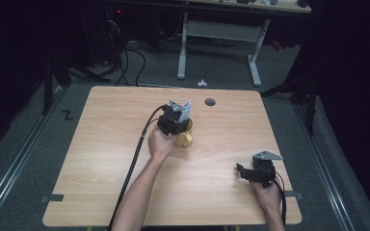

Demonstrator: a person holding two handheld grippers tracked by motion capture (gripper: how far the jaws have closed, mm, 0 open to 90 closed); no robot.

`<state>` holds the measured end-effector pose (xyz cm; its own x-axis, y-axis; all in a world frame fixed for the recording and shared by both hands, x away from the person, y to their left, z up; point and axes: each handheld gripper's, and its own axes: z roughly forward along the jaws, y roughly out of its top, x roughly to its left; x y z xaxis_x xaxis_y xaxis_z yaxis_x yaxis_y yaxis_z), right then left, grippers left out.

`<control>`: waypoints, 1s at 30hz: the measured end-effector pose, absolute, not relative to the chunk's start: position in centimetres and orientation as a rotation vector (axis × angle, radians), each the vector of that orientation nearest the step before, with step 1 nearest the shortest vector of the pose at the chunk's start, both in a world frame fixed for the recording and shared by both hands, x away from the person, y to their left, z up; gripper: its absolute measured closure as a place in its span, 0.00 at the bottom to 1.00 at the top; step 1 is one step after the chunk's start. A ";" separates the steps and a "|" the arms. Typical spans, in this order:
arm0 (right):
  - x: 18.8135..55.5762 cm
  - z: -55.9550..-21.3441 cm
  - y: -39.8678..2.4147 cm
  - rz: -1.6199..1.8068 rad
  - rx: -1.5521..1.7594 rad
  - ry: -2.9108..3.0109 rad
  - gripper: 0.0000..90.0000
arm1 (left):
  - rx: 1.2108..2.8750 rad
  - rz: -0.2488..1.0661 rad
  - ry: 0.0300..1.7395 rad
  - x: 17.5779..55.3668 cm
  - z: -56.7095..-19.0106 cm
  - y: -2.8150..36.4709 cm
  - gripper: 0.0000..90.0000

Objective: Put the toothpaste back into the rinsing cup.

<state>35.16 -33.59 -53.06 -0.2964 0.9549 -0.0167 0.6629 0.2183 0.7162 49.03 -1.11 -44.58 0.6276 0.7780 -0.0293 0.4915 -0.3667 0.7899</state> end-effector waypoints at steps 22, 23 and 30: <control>35.2 -53.1 -33.6 0.845 1.491 2.039 0.26 | 2.076 0.460 1.000 49.3 -45.4 -1.5 0.70; 35.2 -53.1 -33.6 0.846 1.491 2.039 0.27 | 2.076 0.459 1.001 49.3 -45.4 -1.5 0.70; 35.2 -53.1 -33.6 0.845 1.490 2.039 0.27 | 2.083 0.448 1.008 49.4 -45.5 -1.5 0.69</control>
